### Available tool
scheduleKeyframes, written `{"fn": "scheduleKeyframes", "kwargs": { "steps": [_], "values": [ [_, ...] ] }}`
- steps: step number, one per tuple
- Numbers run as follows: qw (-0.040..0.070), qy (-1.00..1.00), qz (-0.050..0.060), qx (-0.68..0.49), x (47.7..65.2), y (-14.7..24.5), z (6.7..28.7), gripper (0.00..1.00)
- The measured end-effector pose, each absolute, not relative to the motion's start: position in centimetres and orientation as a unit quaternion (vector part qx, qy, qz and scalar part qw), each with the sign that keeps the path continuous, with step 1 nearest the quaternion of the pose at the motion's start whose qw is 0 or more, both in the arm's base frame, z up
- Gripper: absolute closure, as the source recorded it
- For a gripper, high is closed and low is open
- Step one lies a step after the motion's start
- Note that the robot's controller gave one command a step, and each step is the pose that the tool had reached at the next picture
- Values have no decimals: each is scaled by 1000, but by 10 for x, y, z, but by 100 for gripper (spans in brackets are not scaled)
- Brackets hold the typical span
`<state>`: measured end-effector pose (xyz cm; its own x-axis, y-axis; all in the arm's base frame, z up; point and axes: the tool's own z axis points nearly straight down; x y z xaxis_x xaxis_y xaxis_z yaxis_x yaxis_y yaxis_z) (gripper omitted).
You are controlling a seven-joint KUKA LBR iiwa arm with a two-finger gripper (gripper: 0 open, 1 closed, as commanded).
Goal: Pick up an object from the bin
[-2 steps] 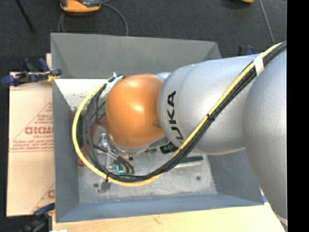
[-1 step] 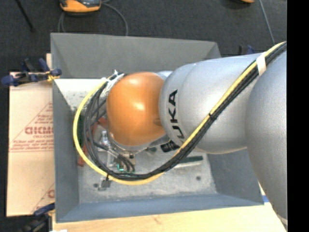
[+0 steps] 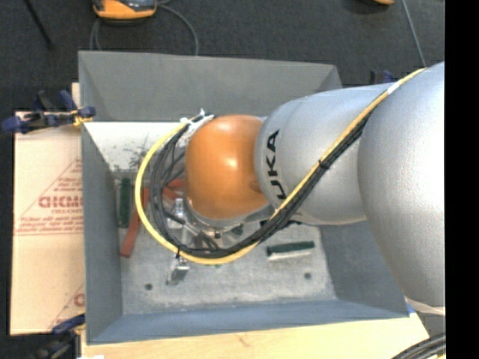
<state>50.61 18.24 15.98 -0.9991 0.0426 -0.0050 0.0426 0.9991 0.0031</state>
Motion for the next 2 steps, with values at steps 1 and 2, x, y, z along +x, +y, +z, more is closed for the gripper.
{"fn": "scheduleKeyframes", "kwargs": {
  "steps": [1,2],
  "values": [
    [-1,1000,-1,26,513,161,134,0],
    [1,1000,1,-14,557,126,142,0]
  ]
}}
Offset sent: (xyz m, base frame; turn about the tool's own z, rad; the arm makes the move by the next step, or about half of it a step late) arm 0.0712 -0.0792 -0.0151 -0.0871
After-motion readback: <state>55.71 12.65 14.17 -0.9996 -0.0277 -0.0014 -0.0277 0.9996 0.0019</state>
